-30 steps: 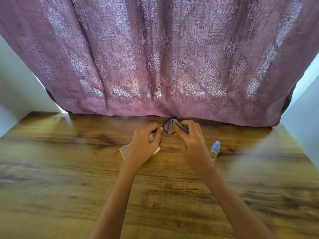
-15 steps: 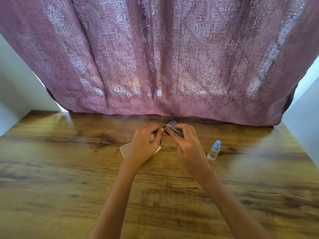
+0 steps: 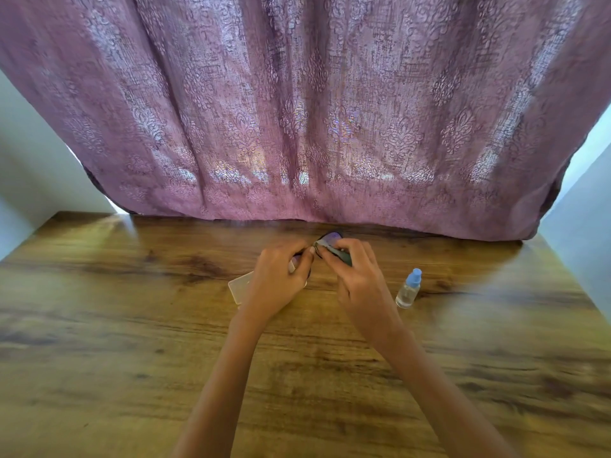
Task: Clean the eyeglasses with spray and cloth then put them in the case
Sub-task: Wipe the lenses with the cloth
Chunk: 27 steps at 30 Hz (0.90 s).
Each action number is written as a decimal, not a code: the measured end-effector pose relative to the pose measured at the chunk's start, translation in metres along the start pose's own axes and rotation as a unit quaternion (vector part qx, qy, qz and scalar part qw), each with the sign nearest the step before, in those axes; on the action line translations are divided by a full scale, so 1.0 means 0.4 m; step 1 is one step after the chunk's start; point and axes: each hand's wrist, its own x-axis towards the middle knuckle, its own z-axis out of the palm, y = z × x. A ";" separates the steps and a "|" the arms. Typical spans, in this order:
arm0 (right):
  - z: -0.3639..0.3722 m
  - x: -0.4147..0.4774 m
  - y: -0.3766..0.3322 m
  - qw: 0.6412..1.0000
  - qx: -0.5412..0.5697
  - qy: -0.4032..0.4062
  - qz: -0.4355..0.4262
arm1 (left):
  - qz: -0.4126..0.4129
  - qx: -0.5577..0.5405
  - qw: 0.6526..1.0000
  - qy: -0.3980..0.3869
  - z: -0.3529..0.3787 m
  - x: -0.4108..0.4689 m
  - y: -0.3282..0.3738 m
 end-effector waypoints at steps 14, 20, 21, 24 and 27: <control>-0.001 -0.020 0.004 1.000 -0.004 0.006 -0.003 | -0.016 -0.014 1.000 0.021 -0.019 0.005 -0.002; -0.002 -0.001 0.020 1.000 -0.009 0.022 0.009 | -0.001 -0.007 1.000 0.014 -0.018 0.008 0.001; -0.005 0.002 0.027 0.999 -0.014 0.030 0.015 | -0.001 -0.007 1.000 0.015 -0.020 0.007 -0.001; -0.007 0.004 0.035 0.999 -0.024 0.037 0.030 | -0.002 -0.012 1.000 0.019 -0.023 0.005 -0.002; -0.003 -0.007 0.012 1.000 -0.019 0.013 0.017 | -0.009 -0.011 1.000 0.019 -0.019 0.003 0.002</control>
